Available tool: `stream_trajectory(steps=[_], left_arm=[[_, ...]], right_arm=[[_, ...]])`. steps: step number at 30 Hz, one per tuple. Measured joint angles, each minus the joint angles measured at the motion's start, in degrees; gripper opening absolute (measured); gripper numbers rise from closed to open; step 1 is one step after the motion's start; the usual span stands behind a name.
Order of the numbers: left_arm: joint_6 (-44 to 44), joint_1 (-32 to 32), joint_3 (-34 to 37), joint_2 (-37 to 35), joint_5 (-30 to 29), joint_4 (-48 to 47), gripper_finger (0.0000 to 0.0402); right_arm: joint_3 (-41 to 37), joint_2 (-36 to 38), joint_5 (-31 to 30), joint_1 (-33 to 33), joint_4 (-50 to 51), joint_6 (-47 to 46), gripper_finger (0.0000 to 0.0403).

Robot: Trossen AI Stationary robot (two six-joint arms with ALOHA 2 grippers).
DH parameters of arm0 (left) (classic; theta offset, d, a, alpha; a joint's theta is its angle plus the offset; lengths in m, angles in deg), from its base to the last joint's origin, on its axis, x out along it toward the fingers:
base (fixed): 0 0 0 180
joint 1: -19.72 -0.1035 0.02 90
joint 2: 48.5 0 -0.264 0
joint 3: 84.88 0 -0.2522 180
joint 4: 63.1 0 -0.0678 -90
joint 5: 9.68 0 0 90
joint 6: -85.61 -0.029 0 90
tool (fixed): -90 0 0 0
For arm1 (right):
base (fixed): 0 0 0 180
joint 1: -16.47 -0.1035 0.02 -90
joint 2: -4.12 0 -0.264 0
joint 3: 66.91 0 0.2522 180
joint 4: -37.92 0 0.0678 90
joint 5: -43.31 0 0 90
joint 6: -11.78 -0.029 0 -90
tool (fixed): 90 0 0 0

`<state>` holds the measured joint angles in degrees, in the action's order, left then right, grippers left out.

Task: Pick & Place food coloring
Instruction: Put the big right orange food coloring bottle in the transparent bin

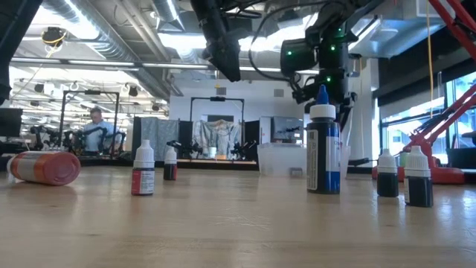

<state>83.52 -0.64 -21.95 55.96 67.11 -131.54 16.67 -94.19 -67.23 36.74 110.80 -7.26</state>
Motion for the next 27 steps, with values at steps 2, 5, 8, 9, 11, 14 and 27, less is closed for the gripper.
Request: stream_trajectory(steps=[2, 5, 8, 9, 11, 14, 27], left_arm=[[0.0, 0.0, 0.0, 0.0, 0.0, 0.0, 0.0143], [-0.1, 0.0, 0.0, 0.0, 0.0, 0.0, 0.0143], [-0.1, 0.0, 0.0, 0.0, 0.0, 0.0, 0.0143], [-0.1, 0.0, 0.0, 0.0, 0.0, 0.0, 0.0143], [-0.1, 0.0, 0.0, 0.0, 0.0, 0.0, 0.0143], [-0.1, 0.0, 0.0, 0.0, 0.0, 0.0, 0.0143], [-0.2, 0.0, 0.0, 0.0, 0.0, 0.0, 0.0143]], right_arm=[[0.0, -0.1, 0.0, 0.0, -0.2, -0.1, 0.0201], [0.0, -0.1, 0.0, 0.0, -0.5, -0.1, 0.0222], [0.0, -0.1, 0.0, 0.0, -0.7, 0.0, 0.0231], [0.0, -0.1, -0.1, 0.0, -0.8, 0.0, 0.0231], [0.0, -0.1, -1.2, 0.0, -1.5, 0.0, 0.0230], [0.0, -0.1, -3.0, 0.0, -1.5, 0.0, 0.0226], [5.5, 2.5, -2.1, -2.5, -0.5, 0.4, 0.0223]])
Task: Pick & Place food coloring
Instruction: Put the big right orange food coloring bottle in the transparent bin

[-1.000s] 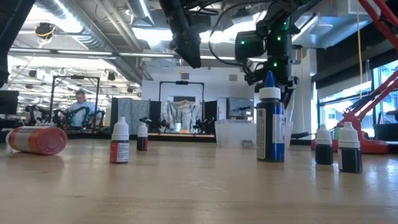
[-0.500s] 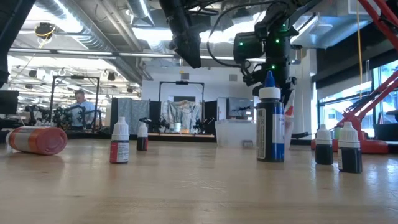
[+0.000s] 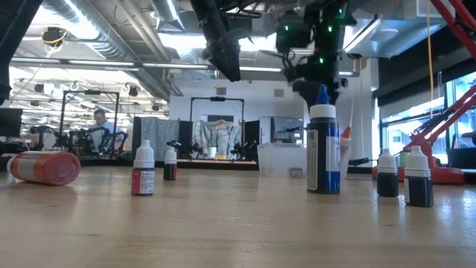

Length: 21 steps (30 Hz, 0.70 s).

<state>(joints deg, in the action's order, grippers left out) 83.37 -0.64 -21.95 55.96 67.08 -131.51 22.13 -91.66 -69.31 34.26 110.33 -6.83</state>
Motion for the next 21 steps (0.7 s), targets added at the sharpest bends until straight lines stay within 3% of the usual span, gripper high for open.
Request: stream_trajectory(steps=[6, 11, 14, 21], left_arm=[[0.0, 0.0, 0.0, 0.0, -0.1, -0.1, 0.0143], [0.0, 0.0, 0.0, 0.0, -0.1, -1.3, 0.0143], [0.0, 0.0, 0.0, 0.0, -0.1, -1.7, 0.0143], [0.1, 0.0, 0.0, 0.0, -0.1, -2.3, 0.0143]], right_arm=[[4.2, 0.4, 0.3, -5.2, 7.7, 5.4, 0.0223], [3.8, 3.3, 0.3, -8.4, 15.4, 2.1, 0.0223], [2.1, 5.8, -0.2, -10.0, 17.6, 1.4, 0.0223], [-7.2, 14.7, -0.6, -13.3, 13.1, 11.9, 0.0223]])
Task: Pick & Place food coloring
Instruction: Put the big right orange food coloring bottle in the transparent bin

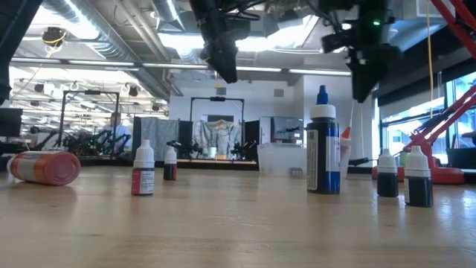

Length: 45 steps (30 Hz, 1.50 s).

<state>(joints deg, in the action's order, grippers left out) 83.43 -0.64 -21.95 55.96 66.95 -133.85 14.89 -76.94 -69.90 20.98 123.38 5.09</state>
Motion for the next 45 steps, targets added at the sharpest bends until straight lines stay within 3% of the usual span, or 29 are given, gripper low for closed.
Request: stream_trajectory(steps=[7, 15, 21, 45], left_arm=[[1.6, 0.9, 0.0, 0.0, 0.0, -0.3, 0.0143], [1.6, 2.3, 0.0, 0.0, 0.2, -0.2, 0.0143], [1.6, 3.1, 0.0, 0.0, 0.2, -0.2, 0.0143], [2.0, 3.5, 0.0, 0.0, 0.0, -0.2, 0.0143]], right_arm=[[-10.3, 5.7, -0.6, -2.1, -11.0, 5.4, 0.0223], [-16.4, 6.1, -2.9, -1.7, -20.1, 10.7, 0.0223], [-19.0, 6.2, -8.5, -1.4, -24.6, 14.0, 0.0223], [-19.9, 6.1, -10.2, 5.2, -29.4, 16.5, 0.0223]])
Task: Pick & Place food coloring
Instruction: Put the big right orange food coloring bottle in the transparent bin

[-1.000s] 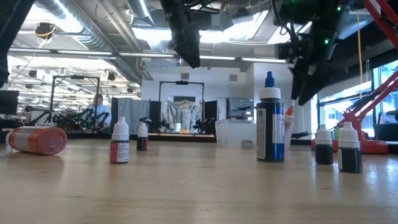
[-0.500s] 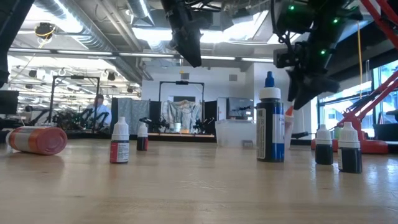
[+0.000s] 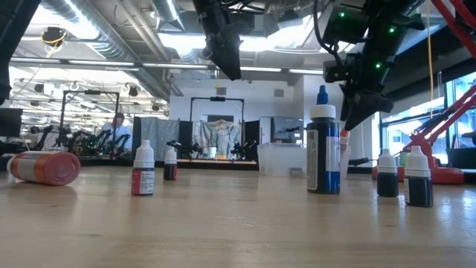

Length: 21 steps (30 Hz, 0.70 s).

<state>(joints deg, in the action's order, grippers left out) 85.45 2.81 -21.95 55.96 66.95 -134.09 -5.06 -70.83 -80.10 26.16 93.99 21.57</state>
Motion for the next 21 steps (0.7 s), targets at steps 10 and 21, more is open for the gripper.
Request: stream_trajectory(steps=[10, 21], left_arm=[[0.0, 0.0, 0.0, 0.0, 0.0, 0.0, 0.0143], [0.0, 0.0, 0.0, 0.0, 0.0, 0.0, 0.0143]], right_arm=[[0.0, 0.0, -0.1, 2.7, -5.4, 2.9, 0.0223], [0.0, 0.0, -8.9, 3.6, -7.4, 2.7, 0.0223]])
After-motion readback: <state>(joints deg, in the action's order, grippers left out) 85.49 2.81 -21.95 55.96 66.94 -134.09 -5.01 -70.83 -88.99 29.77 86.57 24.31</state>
